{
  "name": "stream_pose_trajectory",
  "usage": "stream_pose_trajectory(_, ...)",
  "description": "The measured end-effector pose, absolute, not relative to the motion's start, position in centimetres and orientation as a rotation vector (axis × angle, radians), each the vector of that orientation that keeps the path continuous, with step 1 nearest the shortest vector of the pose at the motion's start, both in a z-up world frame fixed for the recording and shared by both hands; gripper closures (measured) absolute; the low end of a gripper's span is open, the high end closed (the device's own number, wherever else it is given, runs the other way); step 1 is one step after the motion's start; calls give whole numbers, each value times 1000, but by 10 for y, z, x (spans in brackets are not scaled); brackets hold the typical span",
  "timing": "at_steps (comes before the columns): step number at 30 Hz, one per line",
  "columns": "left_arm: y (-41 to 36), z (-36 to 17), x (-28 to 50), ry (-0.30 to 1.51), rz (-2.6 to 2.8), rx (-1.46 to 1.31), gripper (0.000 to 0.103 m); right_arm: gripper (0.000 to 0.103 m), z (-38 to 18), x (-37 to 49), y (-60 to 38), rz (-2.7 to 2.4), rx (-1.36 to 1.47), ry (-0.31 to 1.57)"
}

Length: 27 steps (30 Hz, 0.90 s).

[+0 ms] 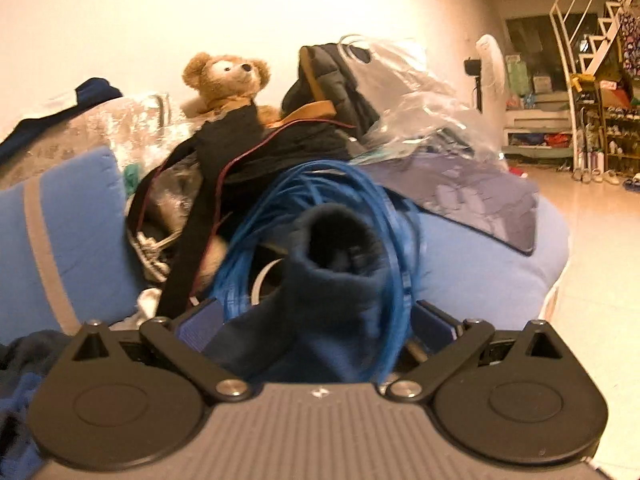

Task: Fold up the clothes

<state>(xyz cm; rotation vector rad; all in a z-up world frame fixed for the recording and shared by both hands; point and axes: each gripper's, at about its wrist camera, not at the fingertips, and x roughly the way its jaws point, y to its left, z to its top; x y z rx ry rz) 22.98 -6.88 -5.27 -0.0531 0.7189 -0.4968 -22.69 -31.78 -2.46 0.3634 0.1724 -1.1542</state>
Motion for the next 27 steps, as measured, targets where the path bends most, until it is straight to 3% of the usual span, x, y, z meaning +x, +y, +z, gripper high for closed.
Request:
stream_pose_trajectory(4,-73,-57,228,723,-508,-46,27,6,-31,-231,-332,-1128,349,195)
stream_pose_trajectory(7,-76,-60,229,731,-509,-55,27,31,-33,-226,-344,-1088,348,226)
stream_pose_trajectory(9,-76,-60,231,733,-500,-67,27,55,-31,-219,-347,-1063,358,234)
stream_pose_trajectory(12,-73,-58,233,734,-484,-96,27,76,-20,-207,-345,-1030,340,240)
stream_pose_trajectory(15,-68,-54,233,724,-470,-116,27,81,-4,-187,-336,-986,285,246)
stream_pose_trajectory(27,-30,-28,245,692,-404,-331,27,83,53,-45,-259,-735,31,273)
